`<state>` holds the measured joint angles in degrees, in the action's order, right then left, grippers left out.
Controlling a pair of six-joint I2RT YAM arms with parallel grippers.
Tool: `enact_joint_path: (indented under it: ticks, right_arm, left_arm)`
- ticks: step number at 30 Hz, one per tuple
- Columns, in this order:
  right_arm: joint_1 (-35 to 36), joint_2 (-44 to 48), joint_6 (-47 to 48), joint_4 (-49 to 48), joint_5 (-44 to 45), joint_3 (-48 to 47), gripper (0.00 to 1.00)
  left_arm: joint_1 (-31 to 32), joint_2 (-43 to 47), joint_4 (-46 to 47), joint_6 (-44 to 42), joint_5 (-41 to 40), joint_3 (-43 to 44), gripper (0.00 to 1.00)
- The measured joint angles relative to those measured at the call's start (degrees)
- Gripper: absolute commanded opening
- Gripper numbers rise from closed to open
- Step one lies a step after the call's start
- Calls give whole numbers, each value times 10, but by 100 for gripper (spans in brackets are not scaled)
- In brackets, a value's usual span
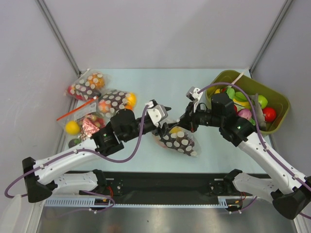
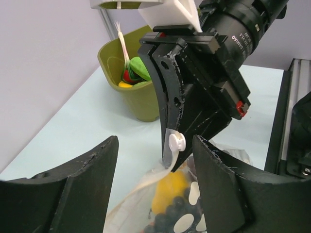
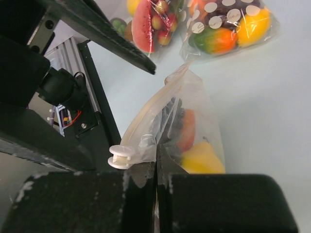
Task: Open the zip-top bag and remove the fake food
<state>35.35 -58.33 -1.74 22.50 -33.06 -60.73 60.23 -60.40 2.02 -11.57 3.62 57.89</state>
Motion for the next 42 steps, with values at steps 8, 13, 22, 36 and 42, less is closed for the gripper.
enact_joint_path:
  ticks: [8, 13, 22, 36, 42]
  right_arm:
    - [0, 0, 0, 3, -12, 0, 0]
    - [0, 0, 0, 4, -14, 0, 0]
    - [-2, 0, 0, 3, -15, 0, 0]
    - [-28, 13, -9, 8, -26, 0, 0]
    - [-63, 29, -30, -1, -57, 0, 0]
  left_arm:
    - [0, -16, 0, -5, -5, 1, 67]
    - [0, -30, 0, -5, -4, 9, 64]
    - [2, -45, -2, -7, 1, 11, 26]
    - [6, -44, -5, -10, 9, 11, 4]
    - [6, -43, -8, -10, 3, 10, 3]
